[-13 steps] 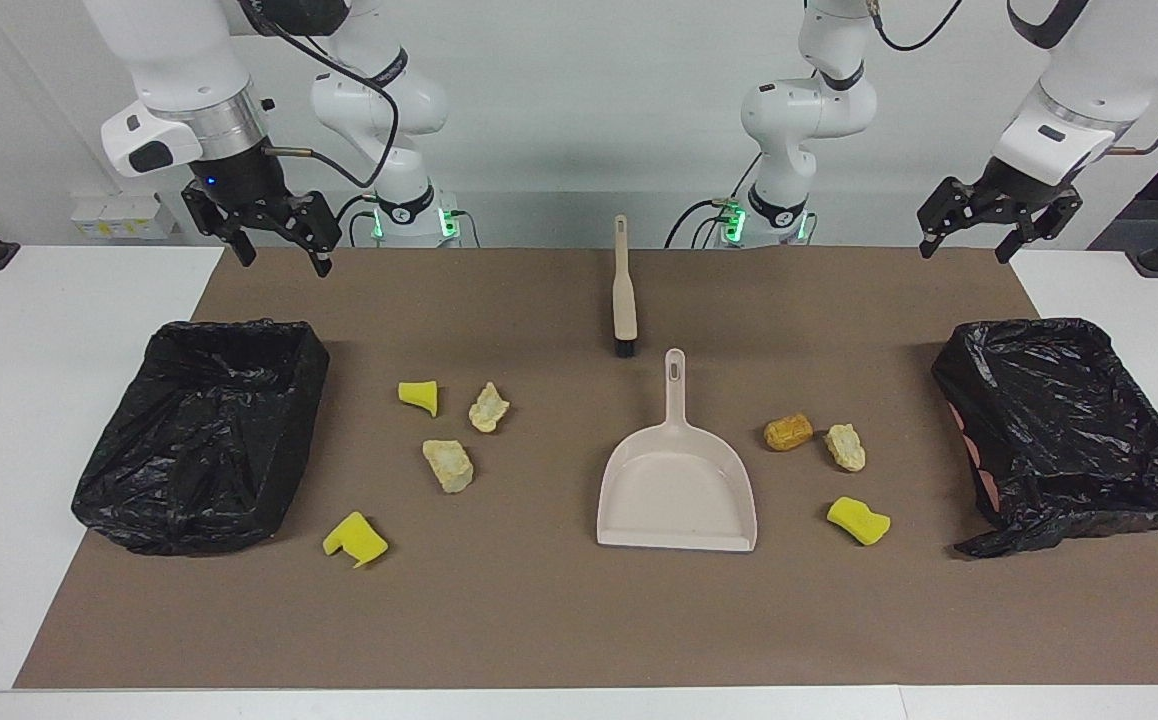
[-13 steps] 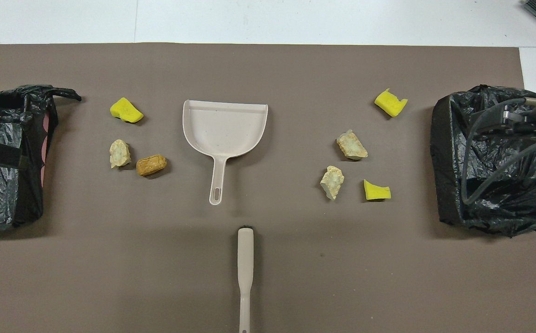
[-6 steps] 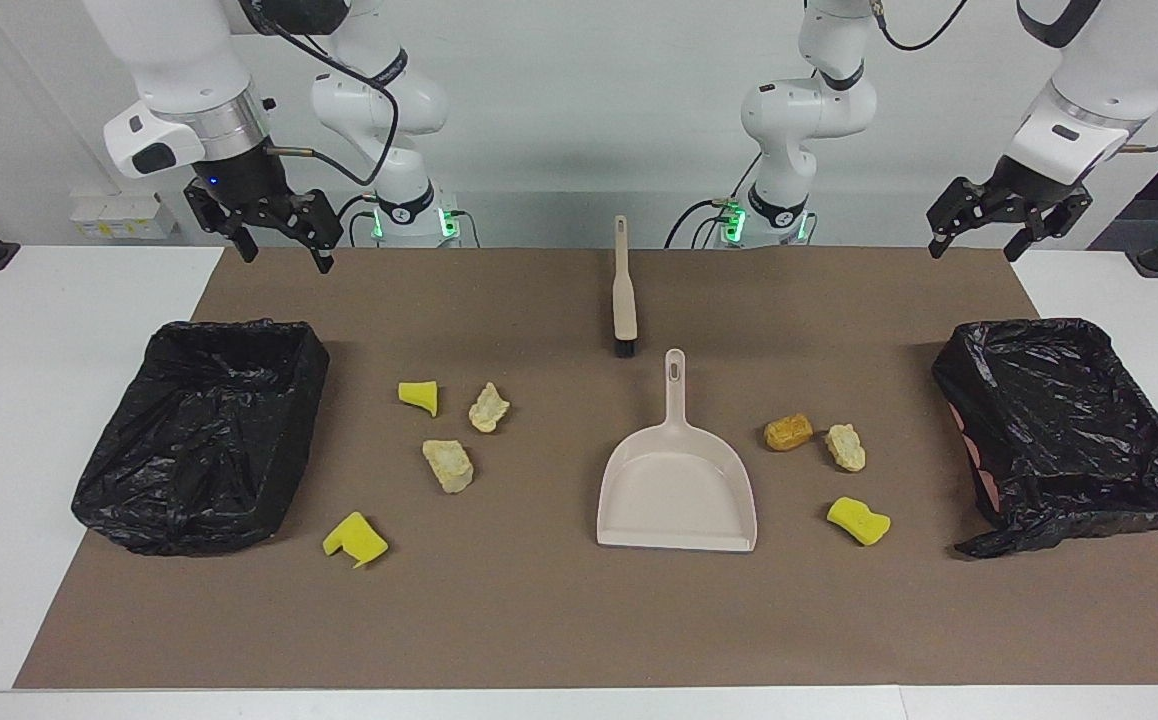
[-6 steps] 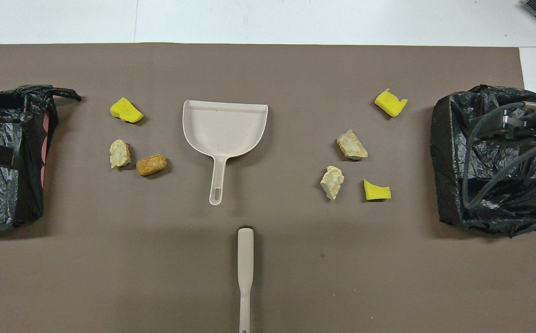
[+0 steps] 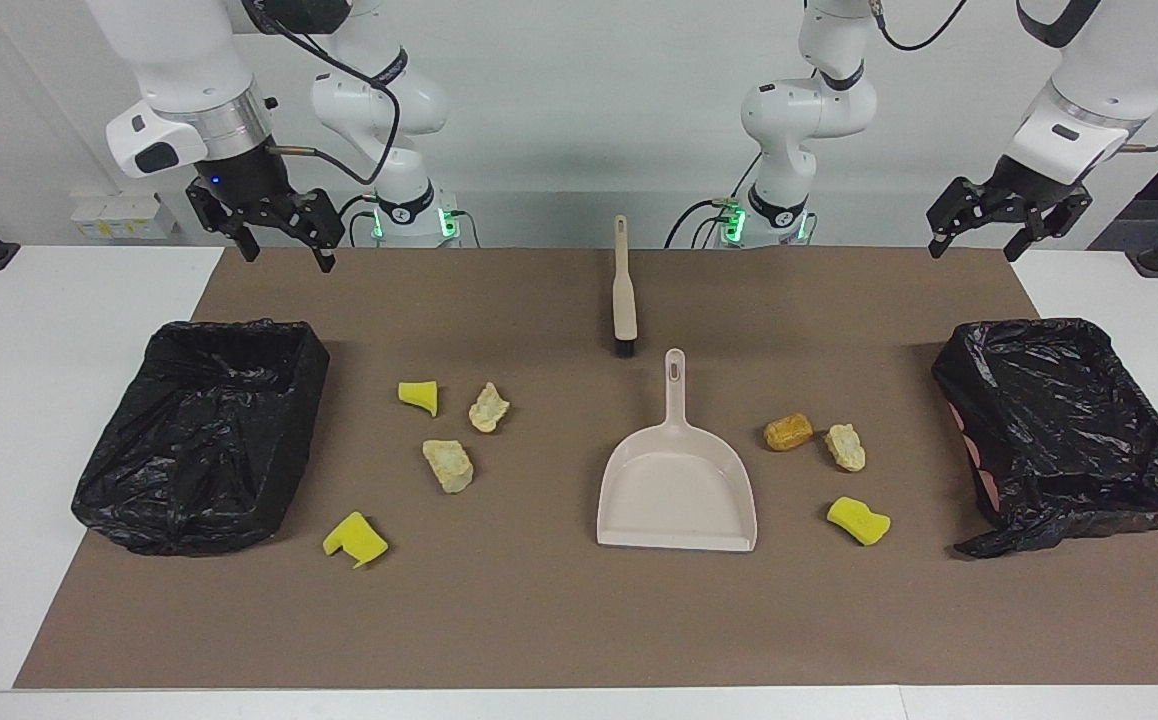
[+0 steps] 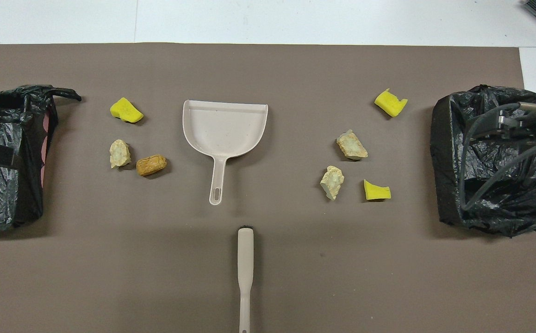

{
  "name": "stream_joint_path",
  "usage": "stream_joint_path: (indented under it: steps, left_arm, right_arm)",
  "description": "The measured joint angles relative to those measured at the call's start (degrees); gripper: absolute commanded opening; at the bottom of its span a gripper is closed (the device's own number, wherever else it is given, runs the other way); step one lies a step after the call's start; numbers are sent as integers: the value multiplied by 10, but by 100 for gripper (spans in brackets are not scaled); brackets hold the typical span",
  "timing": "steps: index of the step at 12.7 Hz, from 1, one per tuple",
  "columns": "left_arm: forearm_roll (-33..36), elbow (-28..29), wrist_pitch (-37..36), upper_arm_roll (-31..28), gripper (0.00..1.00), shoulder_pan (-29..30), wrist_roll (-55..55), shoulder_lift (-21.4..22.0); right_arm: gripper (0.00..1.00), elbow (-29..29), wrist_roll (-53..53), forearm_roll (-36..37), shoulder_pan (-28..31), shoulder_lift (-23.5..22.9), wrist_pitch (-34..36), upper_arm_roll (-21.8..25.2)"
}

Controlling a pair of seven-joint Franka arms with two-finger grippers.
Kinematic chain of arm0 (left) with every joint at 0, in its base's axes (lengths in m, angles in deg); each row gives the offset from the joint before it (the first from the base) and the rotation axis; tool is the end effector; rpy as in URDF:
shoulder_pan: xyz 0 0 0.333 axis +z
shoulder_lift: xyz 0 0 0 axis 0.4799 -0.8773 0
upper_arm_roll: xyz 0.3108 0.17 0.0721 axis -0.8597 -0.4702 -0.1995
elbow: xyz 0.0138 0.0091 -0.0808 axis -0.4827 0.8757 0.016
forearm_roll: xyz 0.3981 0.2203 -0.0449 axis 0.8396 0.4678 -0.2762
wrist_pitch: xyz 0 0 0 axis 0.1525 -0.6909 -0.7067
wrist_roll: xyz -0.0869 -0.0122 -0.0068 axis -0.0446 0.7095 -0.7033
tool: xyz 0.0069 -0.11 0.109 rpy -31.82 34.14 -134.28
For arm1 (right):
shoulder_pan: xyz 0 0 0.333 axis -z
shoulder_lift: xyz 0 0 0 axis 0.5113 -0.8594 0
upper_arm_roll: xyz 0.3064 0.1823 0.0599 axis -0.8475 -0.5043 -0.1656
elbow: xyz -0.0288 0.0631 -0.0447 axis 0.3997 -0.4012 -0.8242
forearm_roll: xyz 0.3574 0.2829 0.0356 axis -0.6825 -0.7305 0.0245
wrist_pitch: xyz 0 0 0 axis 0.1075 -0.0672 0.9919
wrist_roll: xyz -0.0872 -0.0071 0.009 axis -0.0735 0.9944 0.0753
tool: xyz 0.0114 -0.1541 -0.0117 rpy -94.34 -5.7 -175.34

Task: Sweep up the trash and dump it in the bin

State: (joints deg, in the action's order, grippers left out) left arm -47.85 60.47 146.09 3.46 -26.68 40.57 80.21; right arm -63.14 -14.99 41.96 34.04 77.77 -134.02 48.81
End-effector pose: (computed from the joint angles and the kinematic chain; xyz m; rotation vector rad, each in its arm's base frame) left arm 0.6004 -0.0100 0.6518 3.1124 -0.1615 -0.0243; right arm 0.6299 0.0474 0.6562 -3.1242 0.2893 -0.0304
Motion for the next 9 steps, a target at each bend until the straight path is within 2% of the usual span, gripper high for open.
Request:
stream_joint_path:
  steps: [4, 9]
  left_arm:
    - [0, 0, 0, 0, 100, 0, 0, 0]
    - [0, 0, 0, 0, 100, 0, 0, 0]
  right_arm:
    - [100, -3, -41, 1, -58, -14, -43, -1]
    - [100, 2, -142, 19, -139, -76, -89, -1]
